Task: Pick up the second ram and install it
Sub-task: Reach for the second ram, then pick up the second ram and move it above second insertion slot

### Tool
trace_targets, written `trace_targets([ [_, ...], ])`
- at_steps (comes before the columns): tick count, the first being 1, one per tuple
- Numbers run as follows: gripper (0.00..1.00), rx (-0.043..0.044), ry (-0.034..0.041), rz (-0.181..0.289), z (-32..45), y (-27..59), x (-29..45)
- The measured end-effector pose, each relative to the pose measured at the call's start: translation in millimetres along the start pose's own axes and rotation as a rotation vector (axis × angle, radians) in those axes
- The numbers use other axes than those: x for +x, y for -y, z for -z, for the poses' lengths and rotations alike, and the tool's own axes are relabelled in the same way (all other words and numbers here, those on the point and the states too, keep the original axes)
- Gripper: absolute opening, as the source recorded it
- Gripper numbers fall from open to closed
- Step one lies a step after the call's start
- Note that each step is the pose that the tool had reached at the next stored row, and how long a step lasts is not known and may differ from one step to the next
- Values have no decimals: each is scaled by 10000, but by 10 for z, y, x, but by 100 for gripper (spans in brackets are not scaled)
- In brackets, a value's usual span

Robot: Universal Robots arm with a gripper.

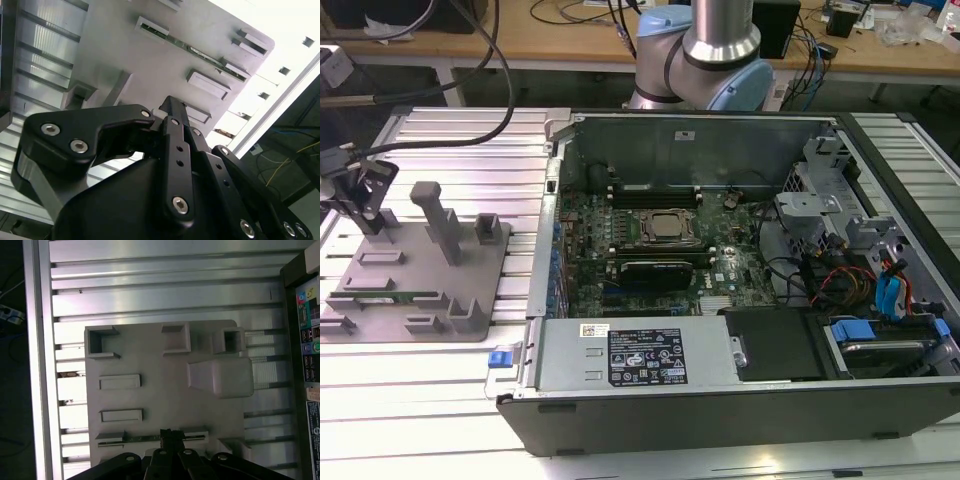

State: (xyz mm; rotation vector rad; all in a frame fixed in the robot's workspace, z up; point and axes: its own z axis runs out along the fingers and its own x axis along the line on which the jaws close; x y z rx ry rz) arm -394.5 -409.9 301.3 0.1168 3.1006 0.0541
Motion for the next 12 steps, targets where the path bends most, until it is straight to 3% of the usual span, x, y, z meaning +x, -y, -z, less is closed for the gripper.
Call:
trace_targets([
  [12,8,-2,-1,48,-4,0,4],
])
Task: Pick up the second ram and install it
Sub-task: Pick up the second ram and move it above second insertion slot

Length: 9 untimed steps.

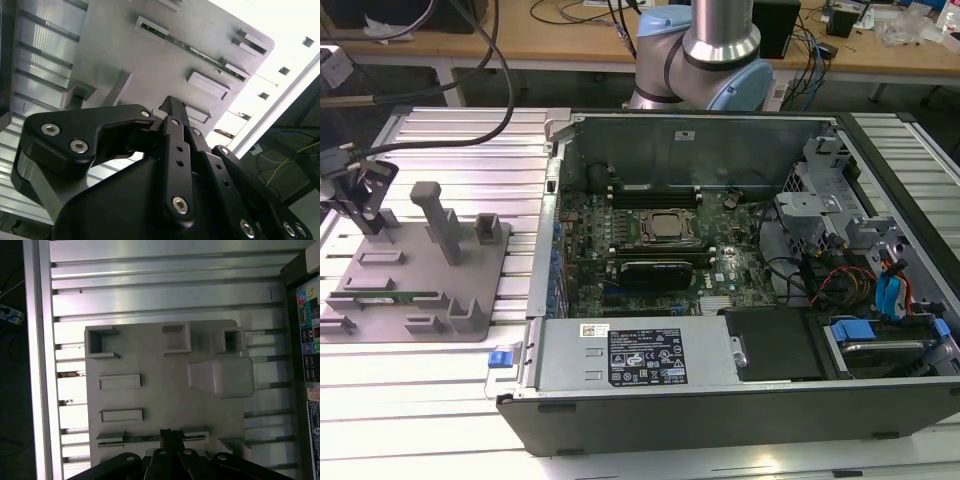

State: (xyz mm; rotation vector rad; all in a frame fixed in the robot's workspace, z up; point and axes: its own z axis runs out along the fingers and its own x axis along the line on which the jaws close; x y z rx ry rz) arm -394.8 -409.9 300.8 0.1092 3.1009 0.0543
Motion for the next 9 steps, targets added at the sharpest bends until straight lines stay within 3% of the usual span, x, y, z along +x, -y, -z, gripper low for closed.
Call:
trace_targets([
  [2,8,-22,-25,641,0,0,1],
  [6,8,-84,-95,2589,-14,0,1],
  [9,8,-119,-135,3744,-23,1,1],
])
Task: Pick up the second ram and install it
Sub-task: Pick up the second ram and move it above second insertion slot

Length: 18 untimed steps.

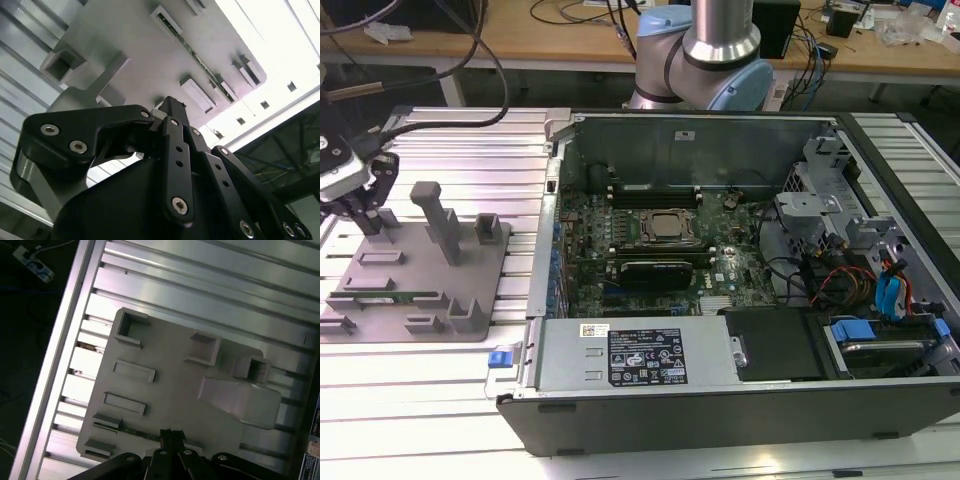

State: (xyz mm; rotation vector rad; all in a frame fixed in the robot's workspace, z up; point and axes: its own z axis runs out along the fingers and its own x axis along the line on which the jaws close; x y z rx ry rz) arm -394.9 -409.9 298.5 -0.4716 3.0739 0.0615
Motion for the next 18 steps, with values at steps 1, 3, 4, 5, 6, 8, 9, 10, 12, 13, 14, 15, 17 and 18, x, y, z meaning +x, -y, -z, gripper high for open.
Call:
trace_targets([
  [1,8,-5,-7,169,-1,0,0],
  [3,8,-28,-38,1018,-8,0,0],
  [4,8,-39,-54,1432,-11,1,0],
  [5,8,-50,-69,1829,-14,1,1],
  [6,8,-63,-86,2265,-17,1,1],
  [8,8,-81,-106,2869,-24,1,1],
  [9,8,-88,-113,3054,-26,1,1],
  [10,8,-99,-126,3408,-29,1,1],
  [12,8,-122,-152,4137,-35,1,1],
  [13,8,-138,-170,4660,-40,1,1],
  [14,8,-147,-182,4970,-42,2,2],
  [15,8,-159,-196,5368,-45,2,2],
  [17,8,-181,-220,6059,-51,2,2],
  [18,8,-189,-228,6287,-54,2,2],
])
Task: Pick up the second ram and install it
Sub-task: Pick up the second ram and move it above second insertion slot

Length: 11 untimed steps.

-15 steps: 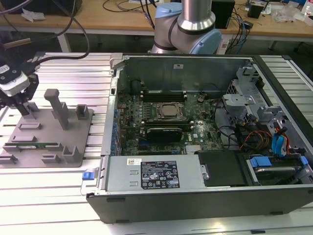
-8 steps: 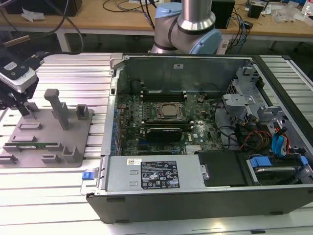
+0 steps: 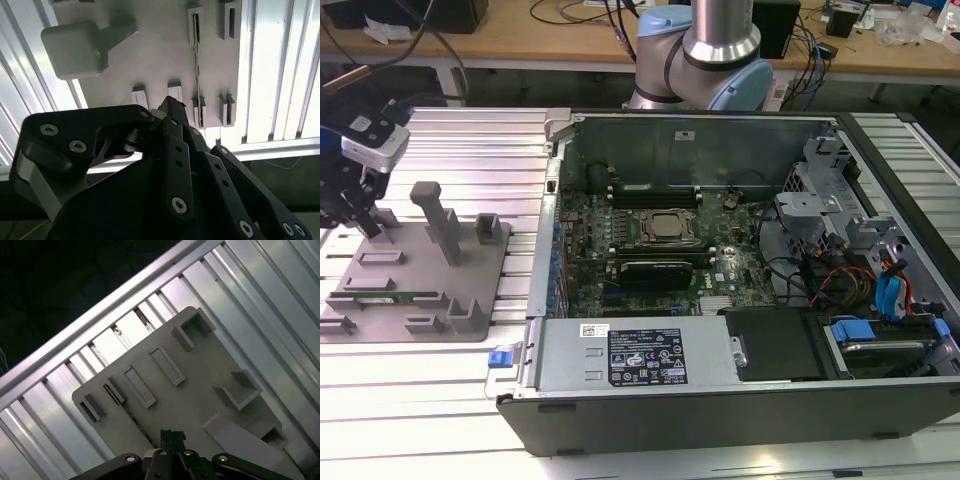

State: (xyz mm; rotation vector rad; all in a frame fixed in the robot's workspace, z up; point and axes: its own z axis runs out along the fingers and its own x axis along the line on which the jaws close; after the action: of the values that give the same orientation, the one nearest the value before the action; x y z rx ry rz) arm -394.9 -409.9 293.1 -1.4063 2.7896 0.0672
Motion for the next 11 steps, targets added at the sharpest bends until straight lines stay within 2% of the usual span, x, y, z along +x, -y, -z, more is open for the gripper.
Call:
trace_targets([
  [1,8,-5,-5,158,-2,0,0],
  [4,8,-38,-43,1209,-15,1,1],
  [8,8,-72,-81,2298,-33,1,1],
  [11,8,-90,-101,2880,-43,1,1],
])
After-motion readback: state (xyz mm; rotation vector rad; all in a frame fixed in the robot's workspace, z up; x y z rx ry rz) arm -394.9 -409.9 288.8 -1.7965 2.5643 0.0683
